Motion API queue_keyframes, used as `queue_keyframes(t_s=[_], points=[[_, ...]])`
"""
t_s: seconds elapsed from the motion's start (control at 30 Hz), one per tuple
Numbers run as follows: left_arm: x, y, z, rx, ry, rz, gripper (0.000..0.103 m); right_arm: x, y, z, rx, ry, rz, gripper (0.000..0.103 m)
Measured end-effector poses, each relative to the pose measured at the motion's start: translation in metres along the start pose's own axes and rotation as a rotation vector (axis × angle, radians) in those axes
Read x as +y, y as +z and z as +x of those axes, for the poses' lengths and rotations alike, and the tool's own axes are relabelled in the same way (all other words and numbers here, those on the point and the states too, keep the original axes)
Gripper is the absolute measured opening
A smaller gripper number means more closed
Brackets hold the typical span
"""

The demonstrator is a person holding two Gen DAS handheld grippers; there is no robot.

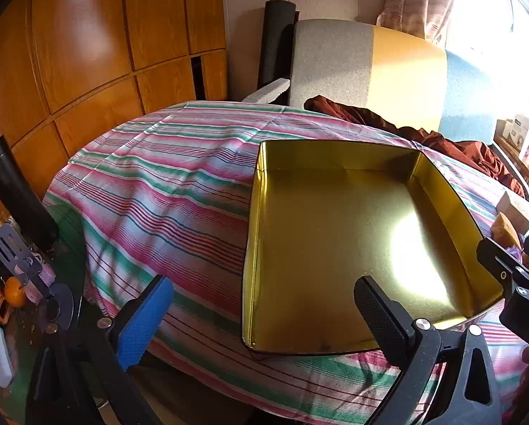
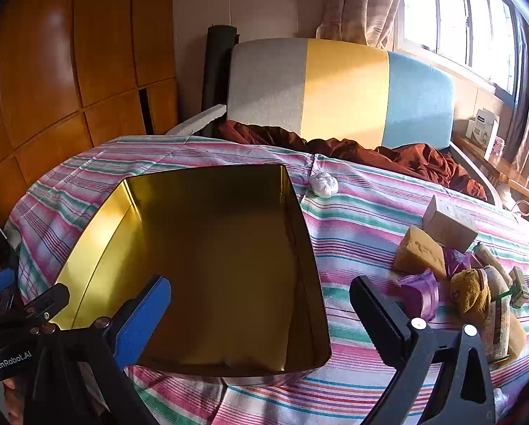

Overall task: Organize objects
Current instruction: 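Move the left tool from the gold tray to the plastic-wrapped white bundle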

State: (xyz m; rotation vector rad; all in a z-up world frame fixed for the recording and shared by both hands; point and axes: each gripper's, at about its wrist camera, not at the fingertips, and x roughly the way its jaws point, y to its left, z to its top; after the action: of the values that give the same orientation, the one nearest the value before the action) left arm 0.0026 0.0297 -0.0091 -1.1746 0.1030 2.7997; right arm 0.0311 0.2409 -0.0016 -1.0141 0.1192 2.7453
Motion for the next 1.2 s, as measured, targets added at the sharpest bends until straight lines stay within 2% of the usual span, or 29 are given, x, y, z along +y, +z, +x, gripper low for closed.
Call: queue_keyframes(t_s=[0.57,0.63,0.7,0.77,0.83,0.97,1.2], points=[[-0.025,-0.002,0.002,0.014,-0.025,0.085,0.103,-0.020,-0.003,0.004,0.010,-0.010,0.034,0.103],[-0.030,-0.004,0.004,0.021,-0.049,0.100,0.103,-0.021,-0.005,0.005,0.014,-0.012,0.037,0.103],[-0.034,-0.005,0.005,0.029,-0.111,0.108,0.103,-0.024,-0.005,0.006,0.017,-0.013,0.040,0.103],[-0.039,-0.006,0.004,0.033,-0.206,0.101,0.103,-0.027,-0.006,0.006,0.020,-0.013,0.045,0.103],[-0.044,-0.005,0.005,0.037,-0.229,0.109,0.103,-0.032,-0.006,0.007,0.028,-0.011,0.052,0.103],[-0.061,0.001,0.004,0.035,-0.232,0.188,0.103,-0.056,-0.004,0.006,0.042,-0.023,0.074,0.103],[-0.095,0.031,-0.001,0.018,-0.335,0.271,0.103,-0.140,0.007,-0.005,0.038,-0.133,0.160,0.103]])
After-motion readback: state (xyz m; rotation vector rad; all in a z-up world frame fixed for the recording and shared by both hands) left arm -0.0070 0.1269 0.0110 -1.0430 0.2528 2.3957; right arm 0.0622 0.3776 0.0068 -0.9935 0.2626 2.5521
